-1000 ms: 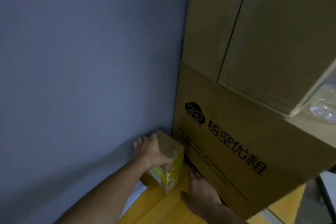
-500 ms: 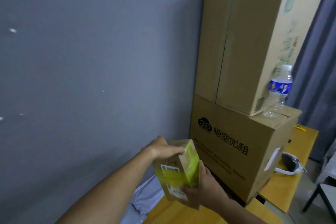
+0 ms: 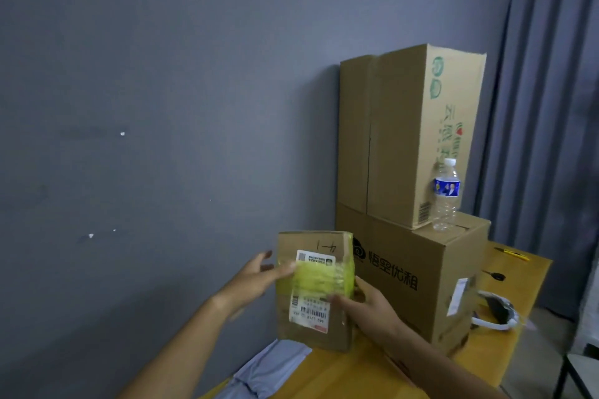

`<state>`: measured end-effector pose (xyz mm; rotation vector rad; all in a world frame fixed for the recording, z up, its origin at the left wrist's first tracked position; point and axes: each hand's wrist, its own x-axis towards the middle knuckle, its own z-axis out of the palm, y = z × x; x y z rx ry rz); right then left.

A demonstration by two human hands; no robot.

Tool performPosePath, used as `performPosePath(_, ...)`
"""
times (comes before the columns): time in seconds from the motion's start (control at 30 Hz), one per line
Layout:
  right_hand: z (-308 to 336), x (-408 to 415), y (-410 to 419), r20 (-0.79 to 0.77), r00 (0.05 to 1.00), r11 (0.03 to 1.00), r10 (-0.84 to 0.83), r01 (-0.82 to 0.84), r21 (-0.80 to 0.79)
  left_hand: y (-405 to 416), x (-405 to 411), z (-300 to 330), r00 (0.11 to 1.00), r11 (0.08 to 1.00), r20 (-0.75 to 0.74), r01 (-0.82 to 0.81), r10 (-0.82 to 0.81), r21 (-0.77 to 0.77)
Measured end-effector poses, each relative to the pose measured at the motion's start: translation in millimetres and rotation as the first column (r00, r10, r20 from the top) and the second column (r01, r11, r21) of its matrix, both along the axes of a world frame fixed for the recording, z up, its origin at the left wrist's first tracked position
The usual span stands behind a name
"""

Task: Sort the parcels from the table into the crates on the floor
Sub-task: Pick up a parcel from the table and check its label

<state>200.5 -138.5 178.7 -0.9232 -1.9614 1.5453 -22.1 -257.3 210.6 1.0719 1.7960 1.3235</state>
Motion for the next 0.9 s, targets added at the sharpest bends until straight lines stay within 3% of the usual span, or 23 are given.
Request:
performPosePath(0.1,9,23,-1,-0.038,0.999,0.998,0.025,-0.027,-0.062,-13,21,-30,0.987,0.991,0.108,0.123,-0.116,-0.061)
performPosePath(0.17,11,41,0,-0.055,0.996,0.994,0.065,-0.07,-0.087,-12,40,-44,0.971,0.986,0.178,0.167,-0.161,-0.023)
performPosePath(0.3,13,87,6,-0.102,0.99,0.989,0.1,-0.11,-0.099,0,78,-52,0.938,0.985,0.303,0.151,-0.169,0.08)
performPosePath(0.4,16,129,10,-0.096,0.992,0.991,0.082,-0.091,-0.101,16,106,-46,0.944,0.985,0.29,0.134,-0.16,0.107)
performPosePath(0.5,25,172,17,-0.009,1.0,0.999,-0.019,0.019,0.036,29,140,-30,0.978,0.988,0.16,0.122,-0.137,0.099)
performPosePath(0.63,49,228,24,0.141,0.952,0.913,-0.271,0.208,0.351,46,171,4,0.955,0.99,-0.266,0.14,-0.132,0.01)
performPosePath(0.7,60,249,28,0.174,0.935,0.842,-0.309,0.184,0.507,57,186,25,0.831,0.986,-0.531,0.15,-0.164,-0.069)
performPosePath(0.77,63,262,33,0.255,0.917,0.789,-0.308,0.096,0.607,67,206,45,0.604,0.965,-0.753,0.184,-0.26,-0.186)
performPosePath(0.83,60,269,38,0.394,0.879,0.768,-0.269,-0.05,0.638,75,232,63,0.399,0.93,-0.844,0.23,-0.358,-0.286)
performPosePath(0.9,55,272,42,0.476,0.859,0.769,-0.187,-0.174,0.615,83,255,77,0.253,0.899,-0.874,0.264,-0.415,-0.35)
